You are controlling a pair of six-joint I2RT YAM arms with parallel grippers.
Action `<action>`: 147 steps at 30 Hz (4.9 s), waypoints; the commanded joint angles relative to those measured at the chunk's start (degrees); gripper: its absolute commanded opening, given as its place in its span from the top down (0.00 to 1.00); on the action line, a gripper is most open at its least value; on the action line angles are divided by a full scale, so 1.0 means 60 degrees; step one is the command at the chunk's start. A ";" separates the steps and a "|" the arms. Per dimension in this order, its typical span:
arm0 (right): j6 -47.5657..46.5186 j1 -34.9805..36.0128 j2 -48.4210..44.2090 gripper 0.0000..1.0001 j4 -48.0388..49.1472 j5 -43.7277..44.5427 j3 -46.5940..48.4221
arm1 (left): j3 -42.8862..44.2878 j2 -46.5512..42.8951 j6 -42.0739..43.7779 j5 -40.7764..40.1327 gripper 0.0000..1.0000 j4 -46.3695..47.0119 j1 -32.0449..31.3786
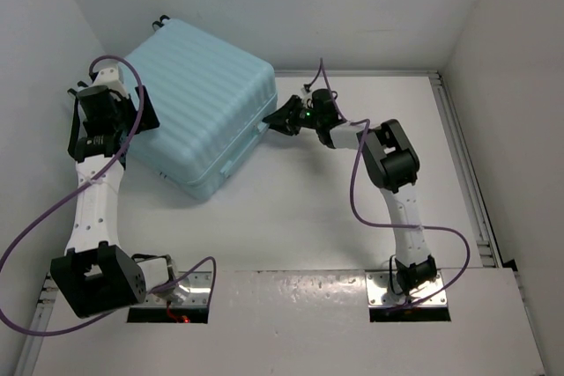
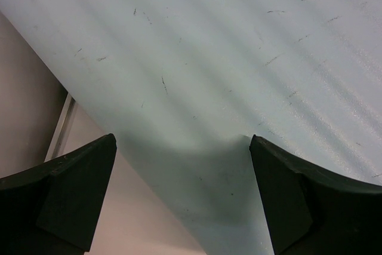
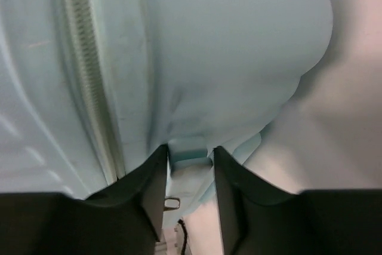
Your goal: Pack the luggage
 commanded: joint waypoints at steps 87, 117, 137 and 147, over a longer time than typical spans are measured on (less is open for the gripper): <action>-0.4496 -0.2294 -0.1807 0.56 0.2634 -0.1787 -0.0555 | 0.0221 0.3587 -0.4656 0.0647 0.01 0.2510 -0.2816; -0.9260 0.0321 -1.2656 0.57 -0.2022 0.4477 -1.0666 | -0.2971 -0.4296 0.3371 -0.0291 0.01 -0.0845 -0.5347; -0.8557 0.3036 -0.8754 0.42 0.0656 1.0108 -0.8790 | -0.3794 -0.4399 0.3107 -0.1348 0.01 -0.0172 -0.6096; -0.8864 0.2875 -0.7566 0.59 0.1051 0.9611 -0.7955 | -0.3896 -0.4296 0.3020 -0.1451 0.01 -0.0083 -0.6184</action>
